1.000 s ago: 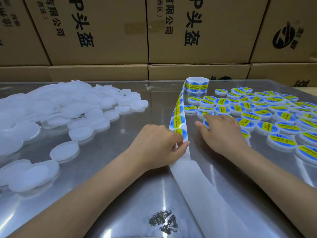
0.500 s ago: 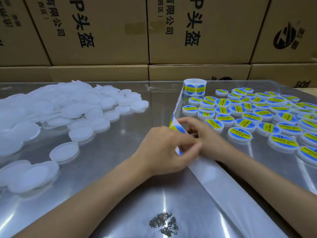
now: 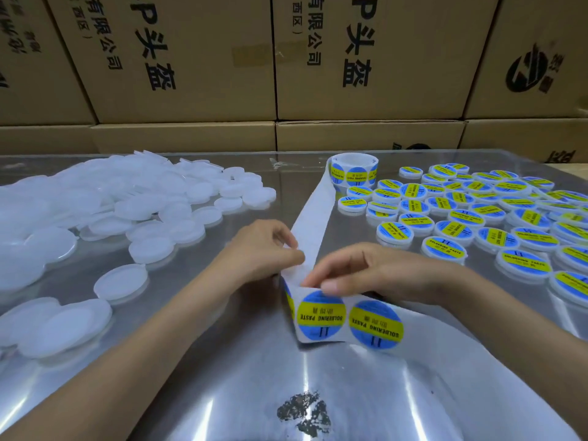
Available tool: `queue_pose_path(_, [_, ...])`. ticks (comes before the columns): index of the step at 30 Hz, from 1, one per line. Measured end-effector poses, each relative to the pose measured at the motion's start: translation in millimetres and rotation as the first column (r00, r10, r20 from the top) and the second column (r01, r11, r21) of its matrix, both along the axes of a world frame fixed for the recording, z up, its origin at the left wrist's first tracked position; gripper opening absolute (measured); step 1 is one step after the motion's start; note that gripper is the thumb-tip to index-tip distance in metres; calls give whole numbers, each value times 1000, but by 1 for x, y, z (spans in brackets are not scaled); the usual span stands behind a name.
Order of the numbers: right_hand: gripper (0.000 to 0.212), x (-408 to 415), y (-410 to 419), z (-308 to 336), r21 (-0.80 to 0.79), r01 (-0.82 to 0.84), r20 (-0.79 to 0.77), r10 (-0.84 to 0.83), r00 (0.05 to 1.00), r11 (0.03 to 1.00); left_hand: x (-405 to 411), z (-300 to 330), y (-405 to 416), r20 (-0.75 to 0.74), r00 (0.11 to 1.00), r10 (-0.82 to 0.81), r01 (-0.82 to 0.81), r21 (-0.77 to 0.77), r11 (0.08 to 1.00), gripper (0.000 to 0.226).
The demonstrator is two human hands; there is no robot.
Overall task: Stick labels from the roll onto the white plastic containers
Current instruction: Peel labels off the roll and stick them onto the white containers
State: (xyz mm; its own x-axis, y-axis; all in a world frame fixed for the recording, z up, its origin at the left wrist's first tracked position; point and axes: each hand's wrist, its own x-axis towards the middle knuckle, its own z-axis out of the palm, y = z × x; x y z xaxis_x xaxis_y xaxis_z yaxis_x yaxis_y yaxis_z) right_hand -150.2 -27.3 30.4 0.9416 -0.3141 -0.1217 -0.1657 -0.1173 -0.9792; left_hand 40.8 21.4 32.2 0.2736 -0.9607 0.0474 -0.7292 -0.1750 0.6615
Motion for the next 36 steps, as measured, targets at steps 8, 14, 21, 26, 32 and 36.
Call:
queue_pose_path(8, [50,17,-7,-2,32,602,94,-602,793,798,-30,24,25,-149,800,-581,587,-9,810,18])
queue_pose_path(14, [28,21,-3,1,-130,470,159,-450,879,873,-41,34,35,-449,518,-728,824,32,566,8])
queue_pose_path(21, [47,25,-8,1,-84,176,48,-173,984,981,-6,5,1,26,990,138,-112,-449,886,33])
queue_pose_path(26, [26,25,-25,8,59,-141,-41,144,989,988,21,5,-4,-23,972,236,-236,-157,959,47])
queue_pose_path(32, [50,67,-82,25,-138,354,-103,-369,924,925,32,27,10,-52,999,-15,26,234,972,5])
queue_pose_path(36, [59,102,-126,28,-461,465,-154,-584,797,756,32,39,18,-7,994,-113,109,327,939,15])
